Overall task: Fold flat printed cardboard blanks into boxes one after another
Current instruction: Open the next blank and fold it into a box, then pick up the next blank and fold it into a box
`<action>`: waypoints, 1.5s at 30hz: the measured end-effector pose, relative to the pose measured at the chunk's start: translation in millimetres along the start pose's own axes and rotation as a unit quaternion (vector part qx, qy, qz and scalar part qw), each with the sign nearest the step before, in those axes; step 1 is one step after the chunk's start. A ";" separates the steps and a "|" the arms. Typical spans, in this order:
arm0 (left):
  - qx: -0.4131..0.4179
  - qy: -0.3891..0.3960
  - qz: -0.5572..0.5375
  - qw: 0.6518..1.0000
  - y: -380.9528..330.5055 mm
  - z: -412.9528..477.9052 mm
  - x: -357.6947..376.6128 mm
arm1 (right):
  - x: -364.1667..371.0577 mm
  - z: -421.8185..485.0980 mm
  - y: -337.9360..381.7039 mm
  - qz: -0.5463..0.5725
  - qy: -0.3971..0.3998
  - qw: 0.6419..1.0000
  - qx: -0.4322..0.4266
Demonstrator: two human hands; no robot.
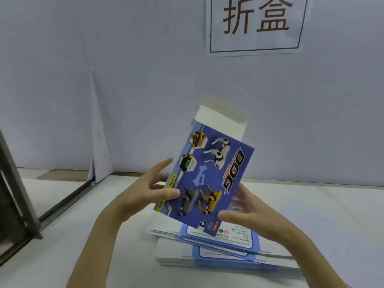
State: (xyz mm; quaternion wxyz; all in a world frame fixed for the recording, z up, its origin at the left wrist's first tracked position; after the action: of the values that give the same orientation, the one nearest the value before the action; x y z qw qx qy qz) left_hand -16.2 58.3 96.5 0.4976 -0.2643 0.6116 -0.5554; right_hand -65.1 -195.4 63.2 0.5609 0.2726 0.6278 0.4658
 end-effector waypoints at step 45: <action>0.348 -0.006 0.524 0.778 38.6 -9.3 67.3 | -26.1 -20.2 22.8 -0.331 -0.133 0.932 -0.071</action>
State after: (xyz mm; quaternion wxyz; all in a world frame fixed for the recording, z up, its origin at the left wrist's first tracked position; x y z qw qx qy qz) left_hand -40.4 12.6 37.9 0.7734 0.2847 0.4180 -0.3821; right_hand -82.7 -214.1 94.0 0.7793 0.0688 0.5676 0.2564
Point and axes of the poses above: each hand's wrist, its own z-axis towards the middle knuckle, its own x-axis out of the palm, y = z × x, the point moved 2 cm from there along z, towards the middle knuckle, and after that the axes turned 1 degree about -z, right-handed, at the moved point
